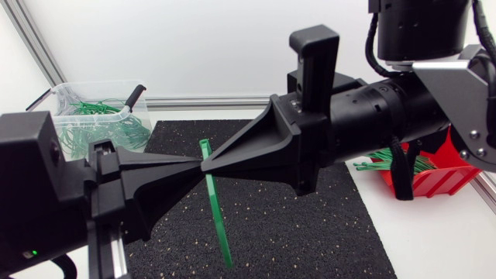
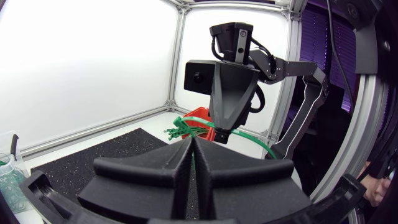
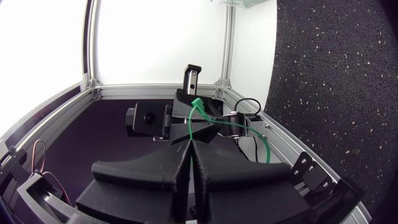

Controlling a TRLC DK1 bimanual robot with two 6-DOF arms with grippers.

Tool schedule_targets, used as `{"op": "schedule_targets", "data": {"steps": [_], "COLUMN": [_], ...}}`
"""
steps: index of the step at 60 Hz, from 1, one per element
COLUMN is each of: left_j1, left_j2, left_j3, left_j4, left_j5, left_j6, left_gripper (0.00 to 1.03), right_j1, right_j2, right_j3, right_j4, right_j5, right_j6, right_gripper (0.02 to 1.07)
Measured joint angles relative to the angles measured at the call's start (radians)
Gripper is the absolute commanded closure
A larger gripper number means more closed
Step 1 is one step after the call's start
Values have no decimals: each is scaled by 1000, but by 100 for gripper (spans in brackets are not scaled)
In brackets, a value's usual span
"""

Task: Take a green cable tie from the red box, thread the tail through the head to close it, then place it in the transparent bin on the left.

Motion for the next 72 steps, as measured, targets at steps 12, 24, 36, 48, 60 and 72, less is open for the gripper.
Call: {"op": "schedule_targets", "data": {"steps": [12,24,36,48,60,72], "left_j1": [-89,-74,-69,-71,-71,-71], "left_j2": [-8,-8,-26,-49,-71,-60], "left_j3": [-58,-61,-61,-60,-59,-59], "left_j4": [83,106,106,82,29,47], "left_j5": [-152,-164,-169,-169,-150,-143], "left_j6": [101,128,131,154,162,211], "left_gripper": [99,99,99,99,99,99], "right_j1": [0,0,-14,-21,-20,-6], "right_j2": [1,3,27,28,24,20], "right_j3": [0,-10,-16,-16,-29,-30], "right_j4": [11,10,10,11,10,10], "right_j5": [2,5,5,5,4,5], "right_j6": [16,22,22,22,22,22], "right_gripper": [101,101,101,101,101,101]}}
